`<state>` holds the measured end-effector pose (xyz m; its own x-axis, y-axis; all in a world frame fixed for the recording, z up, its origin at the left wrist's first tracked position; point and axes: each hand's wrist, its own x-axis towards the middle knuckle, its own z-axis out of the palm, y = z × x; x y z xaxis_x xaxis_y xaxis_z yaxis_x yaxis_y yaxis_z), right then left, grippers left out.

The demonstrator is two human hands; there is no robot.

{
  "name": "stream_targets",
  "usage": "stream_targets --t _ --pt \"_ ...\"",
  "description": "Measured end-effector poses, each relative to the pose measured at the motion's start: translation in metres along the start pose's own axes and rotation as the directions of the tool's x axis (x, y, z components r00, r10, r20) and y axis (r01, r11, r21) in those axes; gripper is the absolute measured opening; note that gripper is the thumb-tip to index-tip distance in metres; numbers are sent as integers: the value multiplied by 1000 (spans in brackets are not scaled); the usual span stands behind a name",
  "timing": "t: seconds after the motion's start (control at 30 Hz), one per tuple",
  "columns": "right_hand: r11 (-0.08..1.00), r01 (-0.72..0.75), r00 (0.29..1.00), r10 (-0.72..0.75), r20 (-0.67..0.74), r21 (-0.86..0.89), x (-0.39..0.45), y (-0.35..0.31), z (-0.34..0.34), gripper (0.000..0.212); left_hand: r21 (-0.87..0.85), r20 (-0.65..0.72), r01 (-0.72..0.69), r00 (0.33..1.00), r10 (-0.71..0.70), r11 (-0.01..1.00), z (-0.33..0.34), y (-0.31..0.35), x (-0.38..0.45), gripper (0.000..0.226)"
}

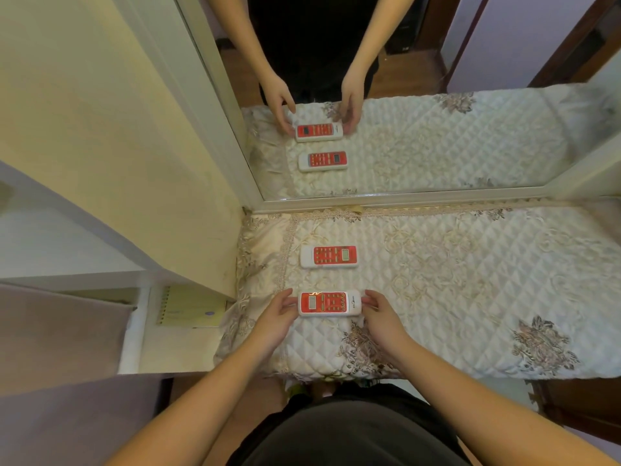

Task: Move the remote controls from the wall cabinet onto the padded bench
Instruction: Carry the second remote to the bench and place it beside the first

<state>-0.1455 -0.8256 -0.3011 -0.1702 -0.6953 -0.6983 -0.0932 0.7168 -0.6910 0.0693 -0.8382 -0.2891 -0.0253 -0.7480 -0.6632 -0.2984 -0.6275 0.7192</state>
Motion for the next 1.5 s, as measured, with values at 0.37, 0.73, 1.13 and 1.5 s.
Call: stream_targets --t 0.37,0.73,1.13,1.5 --pt "987 58 997 -51 50 -148 -6 -2 -9 45 -65 -2 17 1000 -17 998 8 -3 -5 53" --pt "888 182 983 -160 87 -422 -9 -21 -21 37 306 -8 -90 995 97 948 -4 18 -19 36" --pt "96 546 757 -482 441 -832 -26 -43 -10 34 911 97 -184 966 241 369 -9 28 -58 50" --pt "-185 699 465 -616 636 -691 -50 -35 25 48 955 -161 29 885 436 294 -8 -5 -110 52"
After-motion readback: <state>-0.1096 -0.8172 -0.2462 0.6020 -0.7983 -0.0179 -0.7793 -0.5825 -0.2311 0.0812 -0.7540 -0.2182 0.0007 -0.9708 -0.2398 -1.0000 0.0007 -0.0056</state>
